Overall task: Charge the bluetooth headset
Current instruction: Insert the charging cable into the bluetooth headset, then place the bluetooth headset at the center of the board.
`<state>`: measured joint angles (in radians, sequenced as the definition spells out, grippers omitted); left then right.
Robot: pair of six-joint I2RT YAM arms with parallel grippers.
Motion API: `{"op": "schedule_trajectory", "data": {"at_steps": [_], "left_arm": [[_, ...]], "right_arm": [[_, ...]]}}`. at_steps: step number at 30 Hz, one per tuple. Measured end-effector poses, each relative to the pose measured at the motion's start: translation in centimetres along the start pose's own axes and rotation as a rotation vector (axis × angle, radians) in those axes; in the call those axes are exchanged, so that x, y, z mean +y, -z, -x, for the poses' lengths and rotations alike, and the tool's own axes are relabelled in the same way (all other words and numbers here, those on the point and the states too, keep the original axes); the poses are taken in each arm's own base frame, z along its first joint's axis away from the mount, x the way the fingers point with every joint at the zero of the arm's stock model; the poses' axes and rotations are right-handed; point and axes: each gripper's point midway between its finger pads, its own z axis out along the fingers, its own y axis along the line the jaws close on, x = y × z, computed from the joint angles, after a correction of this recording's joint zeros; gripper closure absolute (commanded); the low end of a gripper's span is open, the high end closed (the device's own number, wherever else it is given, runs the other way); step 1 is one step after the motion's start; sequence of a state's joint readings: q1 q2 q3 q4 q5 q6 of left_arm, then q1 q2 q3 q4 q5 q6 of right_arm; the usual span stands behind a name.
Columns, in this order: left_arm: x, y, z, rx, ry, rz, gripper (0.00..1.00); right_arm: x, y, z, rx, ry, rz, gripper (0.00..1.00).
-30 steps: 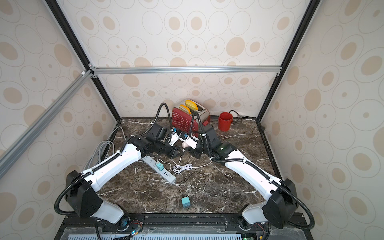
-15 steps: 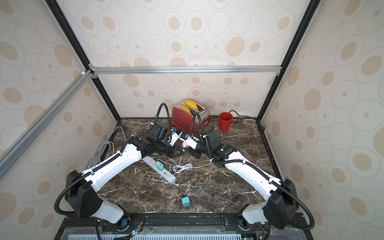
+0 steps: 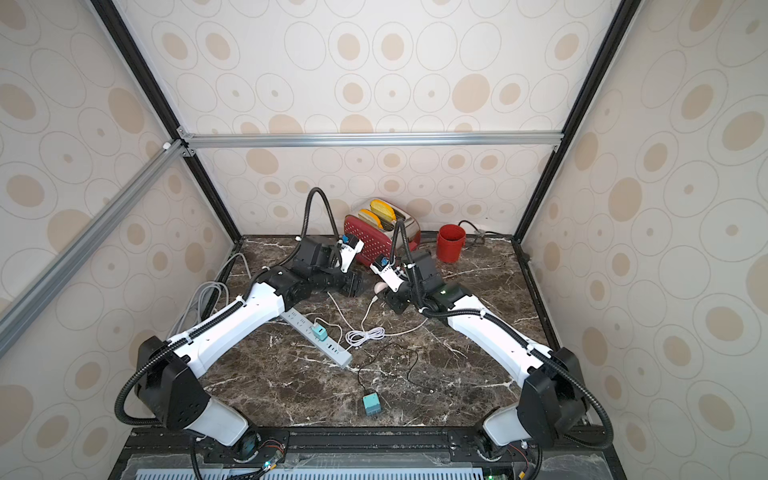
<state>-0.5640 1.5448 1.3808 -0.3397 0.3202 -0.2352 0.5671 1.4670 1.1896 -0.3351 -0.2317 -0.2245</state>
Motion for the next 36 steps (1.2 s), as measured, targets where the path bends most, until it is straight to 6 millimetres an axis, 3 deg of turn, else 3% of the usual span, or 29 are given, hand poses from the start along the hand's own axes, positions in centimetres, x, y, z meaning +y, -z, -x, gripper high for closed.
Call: {"op": "schedule_trajectory", "data": {"at_steps": [4, 7, 13, 19, 25, 29, 32, 34, 36], "left_arm": [[2.5, 2.1, 1.8, -0.076, 0.015, 0.071, 0.35], [4.1, 3.8, 1.7, -0.108, 0.026, 0.134, 0.35], [6.1, 4.9, -0.2, -0.099, 0.046, 0.236, 0.35], [10.2, 5.0, -3.1, -0.045, 0.118, 0.349, 0.34], [12.6, 5.7, -3.8, -0.040, 0.147, 0.420, 0.35], [13.5, 6.0, -4.2, -0.035, 0.161, 0.441, 0.35], [14.0, 6.0, -4.5, -0.031, 0.167, 0.451, 0.35], [14.0, 6.0, -4.7, -0.029, 0.168, 0.451, 0.35], [14.0, 5.9, -4.8, -0.028, 0.169, 0.448, 0.34]], "right_arm": [[-2.2, -2.1, -1.6, 0.070, -0.130, -0.007, 0.90], [-4.8, -3.7, -2.3, 0.111, -0.225, -0.041, 0.89], [-10.3, -6.8, -3.8, 0.175, -0.374, -0.130, 0.88], [-13.5, -8.5, -6.0, 0.242, -0.475, -0.195, 0.86], [-13.9, -10.5, -8.4, 0.322, -0.534, -0.204, 0.84], [-13.7, -11.3, -9.9, 0.372, -0.565, -0.199, 0.77], [-13.7, -11.5, -10.4, 0.385, -0.582, -0.198, 0.64], [-13.8, -11.4, -10.5, 0.387, -0.592, -0.198, 0.48], [-13.9, -11.2, -10.3, 0.379, -0.599, -0.201, 0.41]]}}
